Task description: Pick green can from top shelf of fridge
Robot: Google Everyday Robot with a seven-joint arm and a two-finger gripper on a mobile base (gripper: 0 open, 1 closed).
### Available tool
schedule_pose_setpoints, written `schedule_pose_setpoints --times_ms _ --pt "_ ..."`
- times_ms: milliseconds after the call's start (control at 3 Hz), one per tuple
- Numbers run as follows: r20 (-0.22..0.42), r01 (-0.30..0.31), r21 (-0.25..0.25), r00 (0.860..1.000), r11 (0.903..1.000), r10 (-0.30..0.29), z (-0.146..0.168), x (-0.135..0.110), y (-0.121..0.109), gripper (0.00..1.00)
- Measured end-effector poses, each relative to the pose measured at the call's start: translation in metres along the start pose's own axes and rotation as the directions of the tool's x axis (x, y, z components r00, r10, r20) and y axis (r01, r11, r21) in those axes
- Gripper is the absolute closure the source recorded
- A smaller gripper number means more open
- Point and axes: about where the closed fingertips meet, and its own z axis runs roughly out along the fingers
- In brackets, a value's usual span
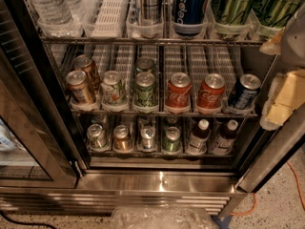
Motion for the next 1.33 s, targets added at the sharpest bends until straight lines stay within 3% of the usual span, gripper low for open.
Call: schedule_pose_setpoints --times_ms 667,1000,1333 --pt "0.003 -0.009 0.029 1.000 0.9995 0.009 0.004 -0.003 0.009 0.00" --pt "0.054 -0.043 0.084 0.998 0.9955 0.039 0.006 -0.014 0.031 0.00" --pt "0.158 -0.074 0.121 0.986 0.9898 0.054 0.021 -0.028 0.061 0.00"
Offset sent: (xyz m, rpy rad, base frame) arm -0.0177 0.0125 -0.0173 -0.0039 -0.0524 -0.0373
